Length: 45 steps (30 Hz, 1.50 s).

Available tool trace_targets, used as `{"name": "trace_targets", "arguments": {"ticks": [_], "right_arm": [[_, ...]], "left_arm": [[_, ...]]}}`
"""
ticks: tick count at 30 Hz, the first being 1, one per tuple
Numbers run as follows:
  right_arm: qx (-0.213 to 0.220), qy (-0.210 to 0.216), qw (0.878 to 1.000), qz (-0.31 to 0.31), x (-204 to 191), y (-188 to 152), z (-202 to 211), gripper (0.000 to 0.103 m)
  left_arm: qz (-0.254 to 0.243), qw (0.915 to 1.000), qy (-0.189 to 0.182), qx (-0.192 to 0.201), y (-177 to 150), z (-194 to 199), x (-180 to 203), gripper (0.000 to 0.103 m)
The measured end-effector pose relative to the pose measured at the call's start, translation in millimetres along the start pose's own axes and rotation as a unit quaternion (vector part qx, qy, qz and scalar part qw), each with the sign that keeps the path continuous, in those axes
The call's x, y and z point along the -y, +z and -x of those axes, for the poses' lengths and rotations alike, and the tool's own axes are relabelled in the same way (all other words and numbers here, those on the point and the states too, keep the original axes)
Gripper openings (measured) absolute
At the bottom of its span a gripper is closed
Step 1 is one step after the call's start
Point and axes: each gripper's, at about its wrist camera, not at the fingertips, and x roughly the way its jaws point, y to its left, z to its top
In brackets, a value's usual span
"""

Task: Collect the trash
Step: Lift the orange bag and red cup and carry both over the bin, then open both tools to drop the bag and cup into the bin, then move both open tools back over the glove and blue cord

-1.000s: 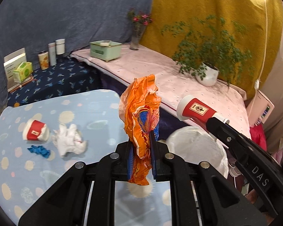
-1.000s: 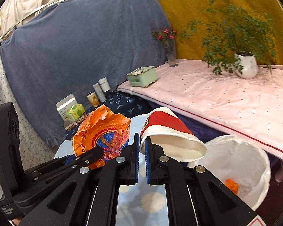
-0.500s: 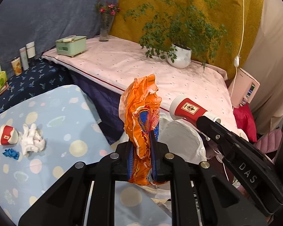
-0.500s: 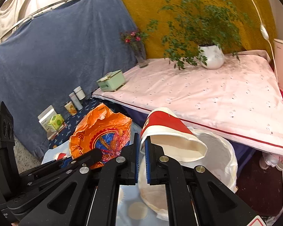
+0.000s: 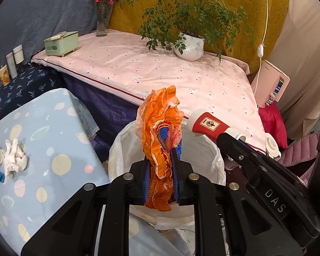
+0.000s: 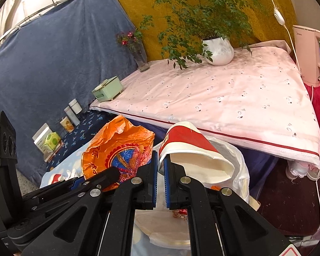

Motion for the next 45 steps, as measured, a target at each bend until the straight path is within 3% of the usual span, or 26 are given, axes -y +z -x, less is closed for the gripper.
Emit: {"name": "trace_targets", "arguments": {"ticks": [2,4,18,27,45], "right_arm": [[0.001,-0.004,1.000,-0.005,2,-1,-1,0.012],[0.001,-0.006,1.000,-0.008,5,0,-2,0.014],[-0.001,-0.001,1.000,0.014,-15,-2,-6,0.026],[-0.005,0.008,0.999,0.033,-40,-2,-8,0.026],[-0.040,0.049,0.994,0.087,-125,-29,-36,0.027]], "left_arm": [[0.005,1.0000,0.008,0.001,0,-2,-1,0.039],[0.011,0.9998,0.015,0.003,-1,-3,-4,0.043],[0.033,0.9989,0.033,0.004,-4,3,-28,0.043],[0.052,0.9978,0.040,0.012,-5,16,-49,0.043],[0.121,0.9888,0.084,0.024,-27,49,-141,0.043]]}}
